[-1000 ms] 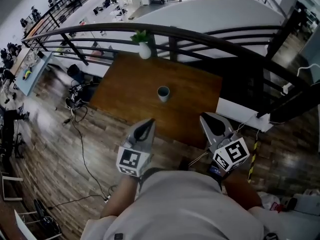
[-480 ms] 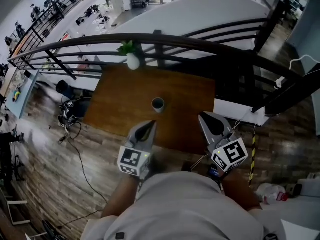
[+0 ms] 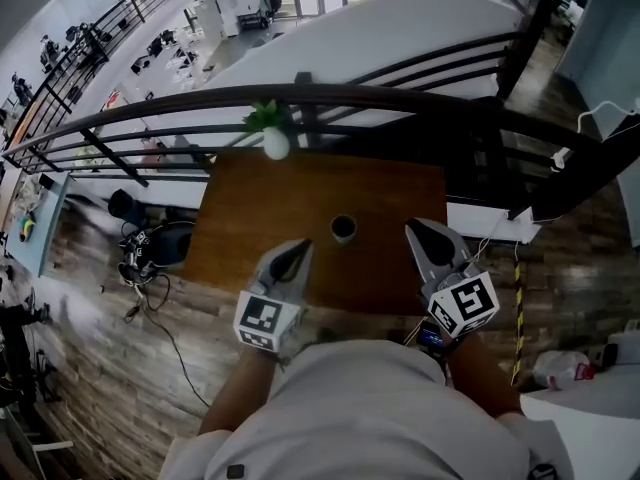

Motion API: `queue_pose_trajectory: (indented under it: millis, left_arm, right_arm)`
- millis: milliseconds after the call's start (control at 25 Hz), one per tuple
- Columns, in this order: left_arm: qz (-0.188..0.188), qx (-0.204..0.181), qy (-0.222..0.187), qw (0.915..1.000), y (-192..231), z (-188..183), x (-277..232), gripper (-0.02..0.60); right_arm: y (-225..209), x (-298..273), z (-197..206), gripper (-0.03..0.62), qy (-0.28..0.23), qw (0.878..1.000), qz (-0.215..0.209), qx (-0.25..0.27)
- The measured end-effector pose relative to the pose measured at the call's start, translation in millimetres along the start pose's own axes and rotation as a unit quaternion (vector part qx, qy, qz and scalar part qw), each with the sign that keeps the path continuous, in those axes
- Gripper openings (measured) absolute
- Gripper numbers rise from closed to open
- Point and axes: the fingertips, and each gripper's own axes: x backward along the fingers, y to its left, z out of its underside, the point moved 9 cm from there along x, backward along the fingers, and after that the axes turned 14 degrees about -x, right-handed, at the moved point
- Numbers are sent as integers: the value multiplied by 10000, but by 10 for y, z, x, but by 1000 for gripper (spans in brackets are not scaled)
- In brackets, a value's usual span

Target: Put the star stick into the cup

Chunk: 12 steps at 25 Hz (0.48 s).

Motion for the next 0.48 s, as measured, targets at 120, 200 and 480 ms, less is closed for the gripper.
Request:
queue_pose_trajectory:
  millis: [120,200,480]
  left_arm:
    - [114,-56,-56,9999,302,113,156,2]
    - [141,-25,-71,9999,479,215,228,2]
    - [169,157,-138,9996,834,441,222,2]
  right_arm:
    - [197,-248,49,23,-25,9999,148,11]
    - [273,-387,99,23,0,9997,259,47]
    - [267,-690,232,23,179,9984,518,-108]
